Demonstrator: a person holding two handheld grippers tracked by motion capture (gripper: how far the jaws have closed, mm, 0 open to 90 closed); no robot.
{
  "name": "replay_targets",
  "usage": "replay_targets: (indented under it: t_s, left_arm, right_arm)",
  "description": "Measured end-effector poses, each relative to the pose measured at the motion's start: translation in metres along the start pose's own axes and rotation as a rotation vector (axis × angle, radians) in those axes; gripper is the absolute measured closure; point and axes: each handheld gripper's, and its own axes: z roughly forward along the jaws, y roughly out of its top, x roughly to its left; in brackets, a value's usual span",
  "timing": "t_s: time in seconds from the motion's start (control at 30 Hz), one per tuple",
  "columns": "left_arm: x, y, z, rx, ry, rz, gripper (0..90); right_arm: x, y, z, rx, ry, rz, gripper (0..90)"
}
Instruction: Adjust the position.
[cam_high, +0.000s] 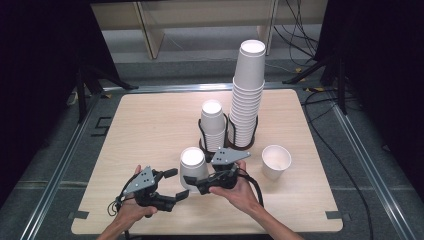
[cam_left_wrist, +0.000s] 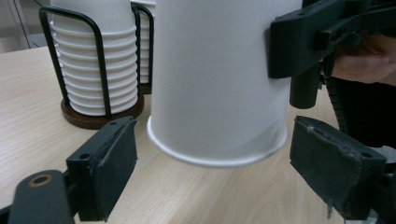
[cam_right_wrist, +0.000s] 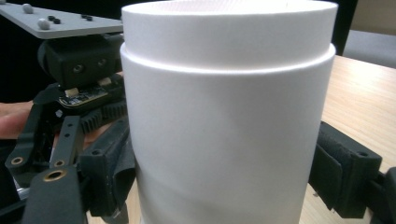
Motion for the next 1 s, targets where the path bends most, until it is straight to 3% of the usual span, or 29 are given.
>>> replay_targets:
  t_s: [0.03,0.07,0.17,0.23,0.27,0.3,0.37,0.57,1.0]
  left_arm:
    - [0.000,0.000,0.000,0.000,0.000,0.000,14.6]
    - [0.000,0.000,0.000,0.009,-0.005,0.000,14.6]
    - [0.000,-0.001,0.002,-0.011,-0.021,-0.001,14.6]
    - [-0.001,0.000,0.002,0.003,-0.010,0.000,14.4]
    - [0.000,-0.001,0.003,-0.011,-0.022,-0.002,14.2]
    - [0.000,-0.001,0.003,-0.013,-0.022,-0.005,13.6]
    - [0.000,-0.001,0.003,-0.006,-0.016,-0.009,12.8]
    - [0.000,0.000,0.003,0.007,-0.009,-0.015,12.5]
    - [-0.001,0.000,0.007,-0.012,-0.004,-0.027,4.9]
  right_arm:
    - [0.000,0.000,0.000,0.011,-0.015,-0.018,19.1]
    - [0.002,0.000,0.002,0.008,0.002,0.006,19.0]
    - [0.003,0.000,0.006,0.003,0.013,-0.018,19.1]
    - [0.004,0.000,0.009,0.000,0.028,-0.013,19.1]
    - [0.005,0.001,0.009,0.006,0.014,-0.019,19.1]
    - [0.007,0.000,0.010,0.013,0.031,0.002,19.2]
    - [0.007,0.001,0.012,0.008,0.018,-0.023,19.3]
    - [0.009,0.001,0.015,0.009,0.030,-0.035,19.5]
    - [0.018,0.002,0.020,0.005,0.055,-0.032,19.6]
